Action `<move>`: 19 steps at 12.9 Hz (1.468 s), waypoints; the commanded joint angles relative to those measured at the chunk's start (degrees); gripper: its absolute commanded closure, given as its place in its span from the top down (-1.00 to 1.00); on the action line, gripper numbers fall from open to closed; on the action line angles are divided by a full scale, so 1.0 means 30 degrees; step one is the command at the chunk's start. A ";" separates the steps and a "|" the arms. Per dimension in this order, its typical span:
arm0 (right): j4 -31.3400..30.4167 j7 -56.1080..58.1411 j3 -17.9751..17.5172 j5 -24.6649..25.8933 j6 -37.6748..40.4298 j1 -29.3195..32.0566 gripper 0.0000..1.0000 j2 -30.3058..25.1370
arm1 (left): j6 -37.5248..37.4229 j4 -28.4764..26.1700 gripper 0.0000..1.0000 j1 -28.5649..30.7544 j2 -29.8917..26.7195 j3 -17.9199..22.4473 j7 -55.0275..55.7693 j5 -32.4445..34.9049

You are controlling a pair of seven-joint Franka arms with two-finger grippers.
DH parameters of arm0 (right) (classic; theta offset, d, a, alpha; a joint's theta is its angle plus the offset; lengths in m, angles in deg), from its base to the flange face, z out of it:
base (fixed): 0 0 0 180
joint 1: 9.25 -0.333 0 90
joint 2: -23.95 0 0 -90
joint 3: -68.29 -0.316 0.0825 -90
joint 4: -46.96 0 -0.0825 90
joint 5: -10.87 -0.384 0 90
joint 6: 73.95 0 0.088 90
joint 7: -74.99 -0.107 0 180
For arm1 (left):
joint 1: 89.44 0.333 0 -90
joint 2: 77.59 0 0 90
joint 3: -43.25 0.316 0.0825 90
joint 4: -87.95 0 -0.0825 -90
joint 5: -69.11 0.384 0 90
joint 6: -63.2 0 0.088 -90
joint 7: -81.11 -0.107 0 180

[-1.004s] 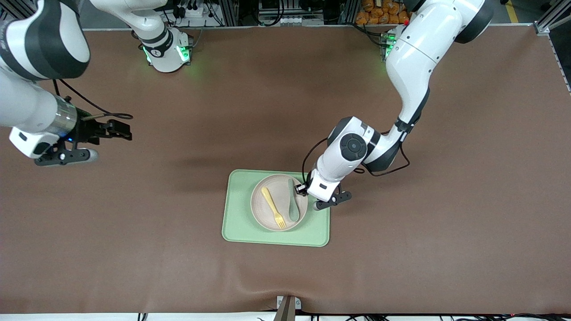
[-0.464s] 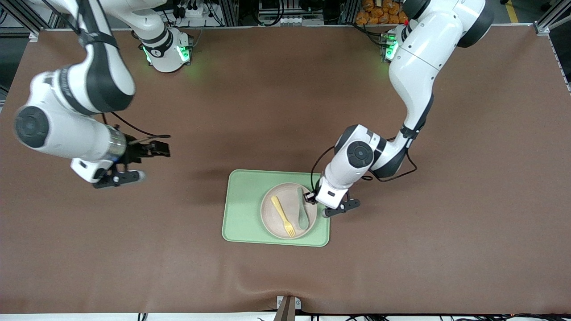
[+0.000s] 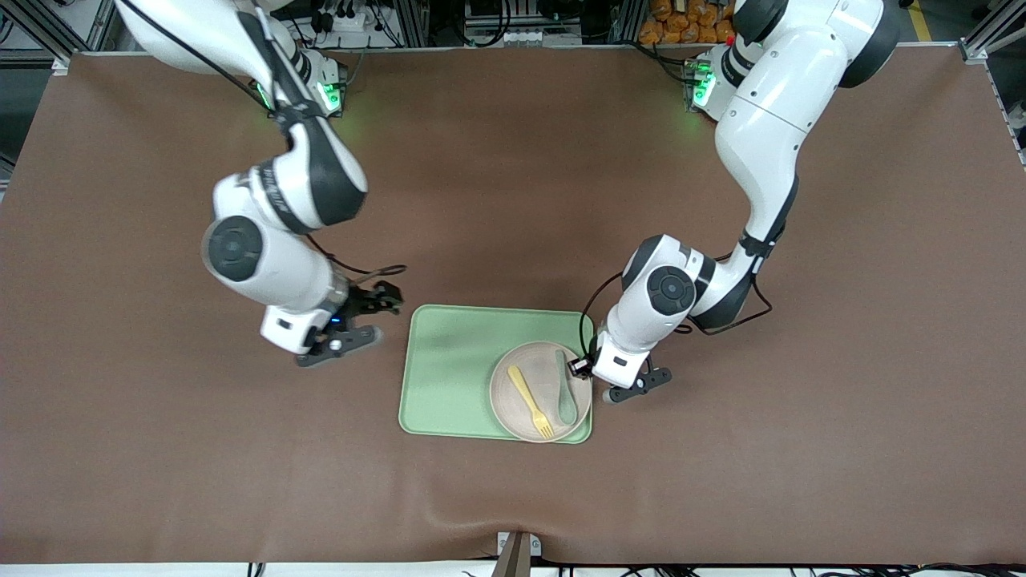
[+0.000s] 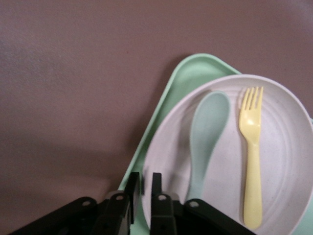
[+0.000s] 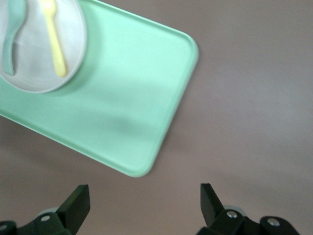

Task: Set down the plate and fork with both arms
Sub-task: 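Reach the right gripper toward the plate while the left gripper releases, then grasp the yellow fork with the right gripper while the left gripper withdraws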

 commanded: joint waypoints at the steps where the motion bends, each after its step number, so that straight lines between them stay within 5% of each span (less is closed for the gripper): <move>1: 0.2324 0.0248 0.0148 -0.0218 -0.1700 -0.1031 1.00 0.2301 | -0.0708 -0.0014 1.00 0.0307 -0.1101 -0.0120 0.0317 0.0384; 7: 0.5020 0.1822 0.0031 0.0017 -0.9287 -0.3815 1.00 0.6812 | -0.7905 0.0191 1.00 0.1385 -0.7042 -0.0149 -0.0003 0.0559; 11: 0.8038 0.1980 0.0060 -0.0012 -0.9912 -0.4286 1.00 0.9949 | -1.3066 0.0220 1.00 0.2149 -1.0796 -0.0149 -0.0441 0.0559; 19: 0.8189 0.1480 0.0060 0.0017 -1.2695 -0.4697 1.00 1.1478 | -1.7673 0.0221 1.00 0.6336 -1.4843 -0.0207 -0.9773 -0.0815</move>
